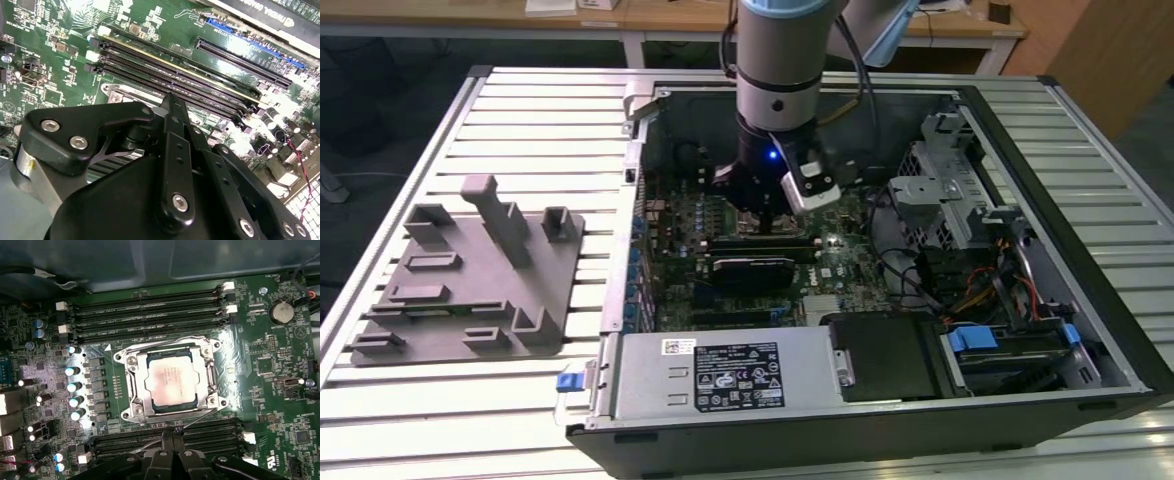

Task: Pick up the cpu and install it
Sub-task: 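Install the second cpu locking lever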

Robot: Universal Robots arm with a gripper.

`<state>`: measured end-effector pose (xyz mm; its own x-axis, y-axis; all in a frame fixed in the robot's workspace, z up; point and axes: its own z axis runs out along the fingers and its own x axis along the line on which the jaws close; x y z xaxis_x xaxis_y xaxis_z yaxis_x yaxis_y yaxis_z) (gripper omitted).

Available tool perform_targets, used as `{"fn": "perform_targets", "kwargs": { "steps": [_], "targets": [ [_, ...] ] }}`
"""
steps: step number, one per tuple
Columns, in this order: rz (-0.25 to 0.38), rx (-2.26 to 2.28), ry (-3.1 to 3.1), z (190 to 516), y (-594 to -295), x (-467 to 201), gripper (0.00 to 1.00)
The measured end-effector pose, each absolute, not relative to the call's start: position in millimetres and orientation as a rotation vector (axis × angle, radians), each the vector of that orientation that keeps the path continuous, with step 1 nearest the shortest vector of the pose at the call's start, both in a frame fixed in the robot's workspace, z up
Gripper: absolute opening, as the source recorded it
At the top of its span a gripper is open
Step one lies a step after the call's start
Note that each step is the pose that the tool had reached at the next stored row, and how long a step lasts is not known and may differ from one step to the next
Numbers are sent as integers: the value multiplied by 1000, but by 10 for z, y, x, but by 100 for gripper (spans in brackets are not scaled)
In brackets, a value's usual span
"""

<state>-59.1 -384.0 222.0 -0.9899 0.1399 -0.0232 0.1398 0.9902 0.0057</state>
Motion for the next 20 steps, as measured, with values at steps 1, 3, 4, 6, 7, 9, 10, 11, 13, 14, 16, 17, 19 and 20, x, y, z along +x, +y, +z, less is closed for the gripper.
{"fn": "perform_targets", "kwargs": {
  "steps": [1, 3, 4, 6, 7, 9, 10, 11, 13, 14, 16, 17, 19, 20],
  "targets": [
    [7, 217, 3111, 2215, -3840, -603, 11],
    [8, 214, 3111, 2206, -3841, -631, 11],
    [8, 212, 3111, 2201, -3842, -648, 11],
    [8, 207, 3111, 2190, -3843, -679, 11],
    [8, 204, 3112, 2183, -3844, -694, 11],
    [8, 195, 3112, 2169, -3848, -718, 11],
    [9, 186, 3113, 2161, -3850, -726, 11],
    [9, 174, 3114, 2155, -3852, -730, 11],
    [10, 141, 3115, 2142, -3853, -733, 11],
    [10, 122, 3116, 2136, -3853, -734, 11],
    [10, 81, 3117, 2125, -3853, -736, 11],
    [10, 61, 3118, 2121, -3853, -736, 11],
    [11, 31, 3118, 2115, -3854, -744, 11],
    [11, 20, 3118, 2113, -3856, -751, 11]
  ]
}}
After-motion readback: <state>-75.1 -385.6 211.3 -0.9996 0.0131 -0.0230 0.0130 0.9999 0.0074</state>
